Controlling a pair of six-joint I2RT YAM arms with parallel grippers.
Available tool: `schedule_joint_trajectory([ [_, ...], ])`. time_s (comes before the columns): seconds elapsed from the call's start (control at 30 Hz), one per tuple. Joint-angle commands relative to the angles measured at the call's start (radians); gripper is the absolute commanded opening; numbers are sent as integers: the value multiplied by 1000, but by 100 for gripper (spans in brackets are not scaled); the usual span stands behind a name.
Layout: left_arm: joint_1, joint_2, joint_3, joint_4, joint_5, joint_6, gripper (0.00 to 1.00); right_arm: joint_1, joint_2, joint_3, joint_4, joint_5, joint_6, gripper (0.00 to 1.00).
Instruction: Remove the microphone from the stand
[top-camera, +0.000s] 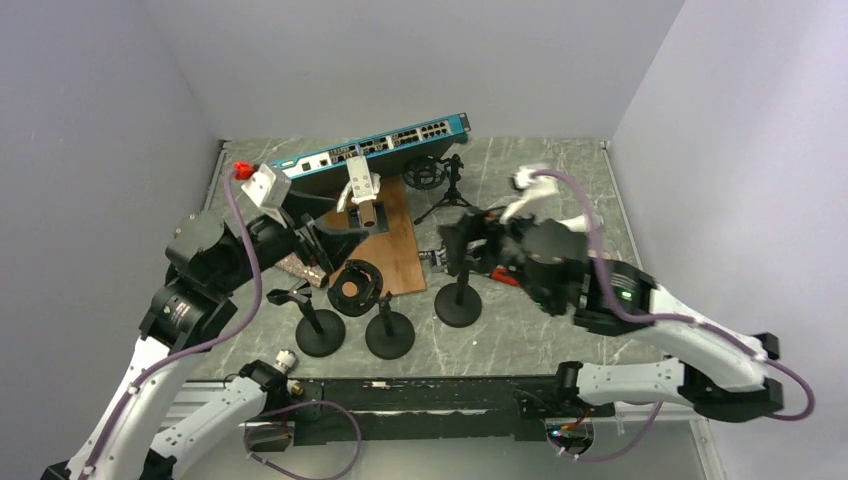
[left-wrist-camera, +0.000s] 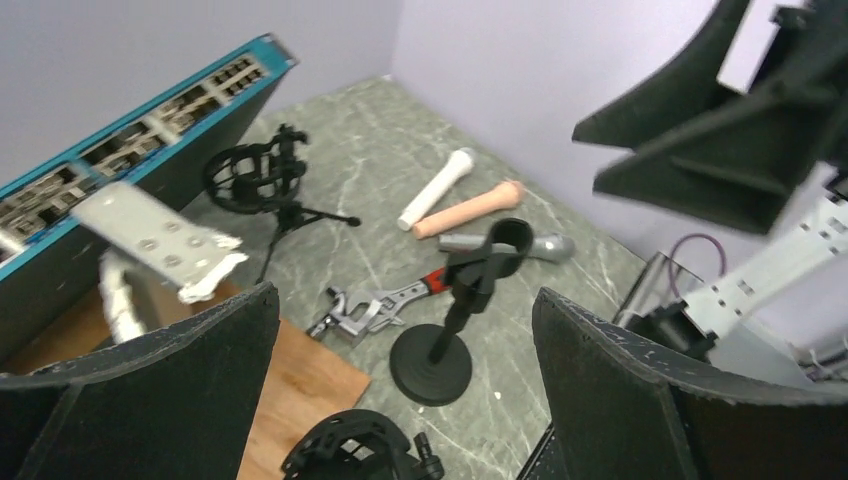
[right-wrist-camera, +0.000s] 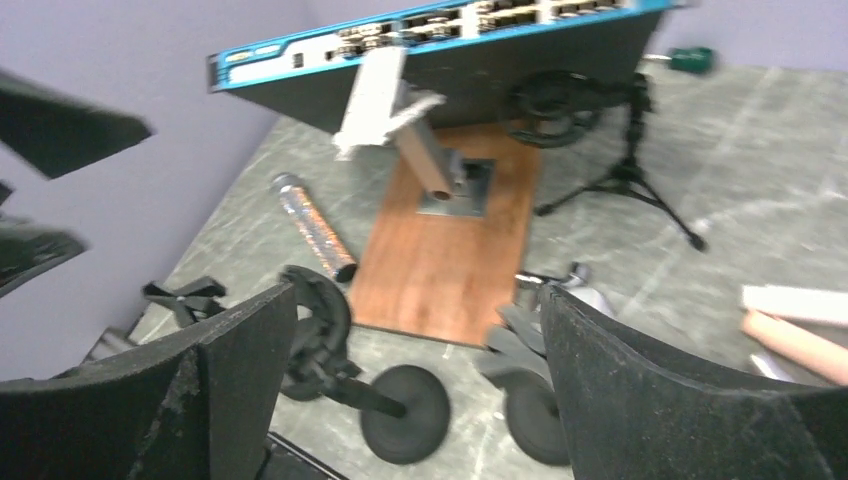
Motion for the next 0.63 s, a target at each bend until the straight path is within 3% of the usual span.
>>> schedule_joint_trajectory([
  [0.0, -70, -103, -86, 232, 61, 53, 99, 1, -229, -41, -245, 195, 113, 97],
  [0.17, -74, -237, -177, 429, 80, 47, 99, 1, -481, -162, -194, 172, 107, 100],
  [0.37, -72, -383, -247, 535, -11, 76, 99, 1, -655, -252, -77, 119, 59, 100],
  [0.6, -72, -444, -264, 513, -62, 97, 99, -1, -819, -422, 126, 135, 66, 100],
])
